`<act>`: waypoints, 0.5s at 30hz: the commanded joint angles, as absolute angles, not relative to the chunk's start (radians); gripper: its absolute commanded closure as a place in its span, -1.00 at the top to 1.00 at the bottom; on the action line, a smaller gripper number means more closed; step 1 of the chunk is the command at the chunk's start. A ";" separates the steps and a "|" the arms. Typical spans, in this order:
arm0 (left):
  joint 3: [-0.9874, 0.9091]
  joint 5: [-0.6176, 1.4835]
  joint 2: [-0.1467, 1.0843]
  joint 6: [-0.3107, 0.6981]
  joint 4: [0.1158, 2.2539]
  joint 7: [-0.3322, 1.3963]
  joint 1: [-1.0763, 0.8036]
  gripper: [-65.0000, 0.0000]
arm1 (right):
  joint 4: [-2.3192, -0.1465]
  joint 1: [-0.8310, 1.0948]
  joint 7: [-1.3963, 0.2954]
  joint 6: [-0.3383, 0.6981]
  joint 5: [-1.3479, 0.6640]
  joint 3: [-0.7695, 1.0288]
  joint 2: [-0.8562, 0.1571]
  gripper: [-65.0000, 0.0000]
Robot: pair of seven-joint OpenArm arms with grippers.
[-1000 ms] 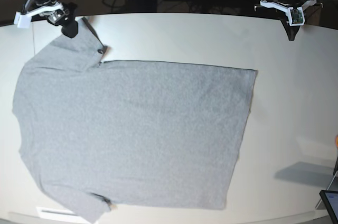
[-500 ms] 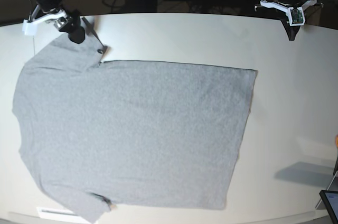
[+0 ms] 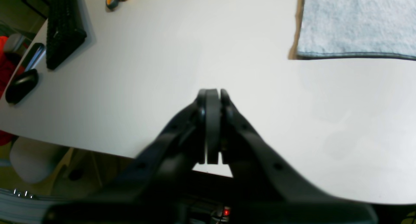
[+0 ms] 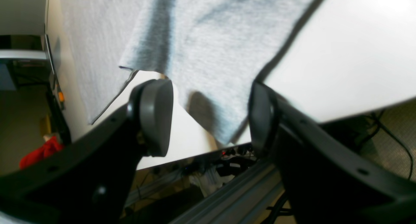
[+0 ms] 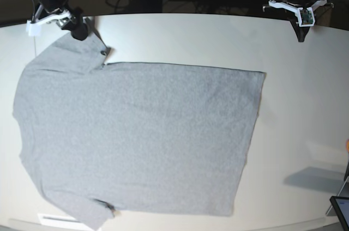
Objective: Fold the T-shirt properly
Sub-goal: 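Lower the right gripper onto the shoulder seam near the sleeve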
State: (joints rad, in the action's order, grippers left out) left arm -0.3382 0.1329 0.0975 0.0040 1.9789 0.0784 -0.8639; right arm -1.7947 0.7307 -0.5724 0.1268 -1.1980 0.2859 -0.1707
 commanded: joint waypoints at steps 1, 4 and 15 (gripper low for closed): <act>-0.344 0.136 0.102 -0.004 1.992 0.053 -0.872 -1.00 | -1.801 0.730 -0.587 0.117 -1.190 0.286 -0.176 0.05; -0.344 0.136 0.102 -0.004 1.992 0.053 -0.872 -1.00 | -1.801 0.711 -0.587 0.117 -1.190 0.286 -0.176 0.05; -0.348 0.136 0.104 -0.004 1.994 0.153 -0.837 -1.00 | -1.797 0.696 -0.587 0.117 -1.190 0.286 -0.176 -0.62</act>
